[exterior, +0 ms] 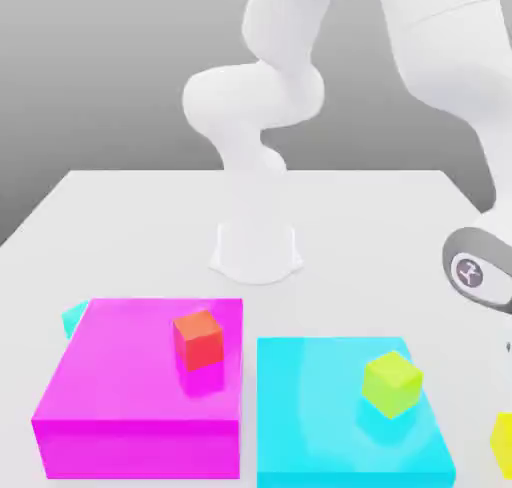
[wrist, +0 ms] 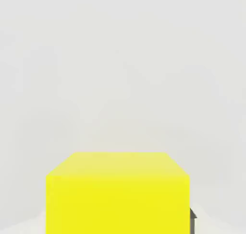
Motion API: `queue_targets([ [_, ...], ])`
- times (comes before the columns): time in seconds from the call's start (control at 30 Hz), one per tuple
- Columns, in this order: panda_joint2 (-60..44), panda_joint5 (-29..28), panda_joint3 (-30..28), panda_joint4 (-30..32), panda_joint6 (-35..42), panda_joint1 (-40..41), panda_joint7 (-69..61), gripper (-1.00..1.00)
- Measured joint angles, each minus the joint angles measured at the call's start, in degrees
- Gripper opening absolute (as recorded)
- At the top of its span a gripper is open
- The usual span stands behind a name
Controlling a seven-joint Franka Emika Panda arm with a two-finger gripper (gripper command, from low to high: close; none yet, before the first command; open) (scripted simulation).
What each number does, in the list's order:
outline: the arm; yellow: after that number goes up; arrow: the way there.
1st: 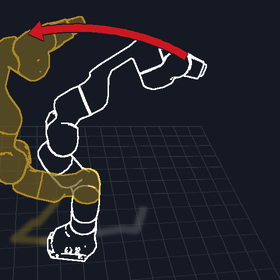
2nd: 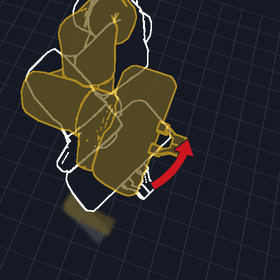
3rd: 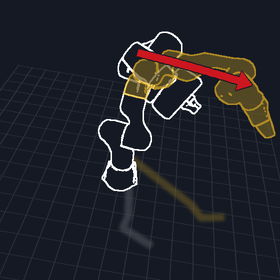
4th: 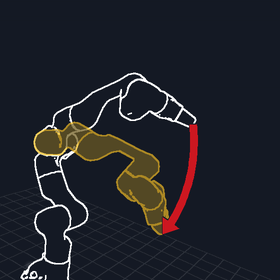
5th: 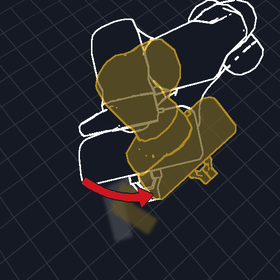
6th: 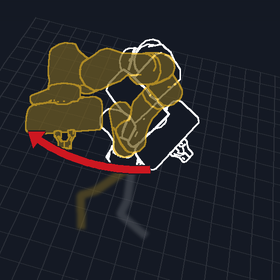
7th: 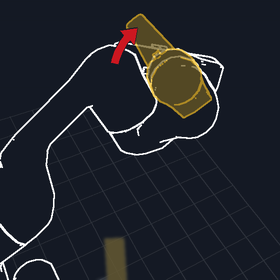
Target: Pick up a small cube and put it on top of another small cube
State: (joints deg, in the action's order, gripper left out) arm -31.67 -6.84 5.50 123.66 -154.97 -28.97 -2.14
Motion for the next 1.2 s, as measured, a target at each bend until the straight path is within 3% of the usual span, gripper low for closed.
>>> queue_targets([
  [0.17, 7.63, 1.36, 0.19, 1.0, 6.96, 1.88, -1.34, -1.0],
  [0.6, 25.16, -3.14, -17.13, 16.18, 9.16, 19.93, -11.81, -1.0],
  [0.8, 35.35, -6.92, -28.54, 26.73, 8.72, 41.59, -21.06, -1.0],
  [0.93, 42.81, -8.82, -36.38, 36.41, 5.79, 49.05, -30.27, -1.0],
  [1.0, 44.81, -9.04, -38.24, 39.74, 3.73, 50.26, -32.58, -1.0],
  [1.2, 42.46, -5.83, -39.98, 40.78, -0.15, 48.85, -35.54, -1.0],
])
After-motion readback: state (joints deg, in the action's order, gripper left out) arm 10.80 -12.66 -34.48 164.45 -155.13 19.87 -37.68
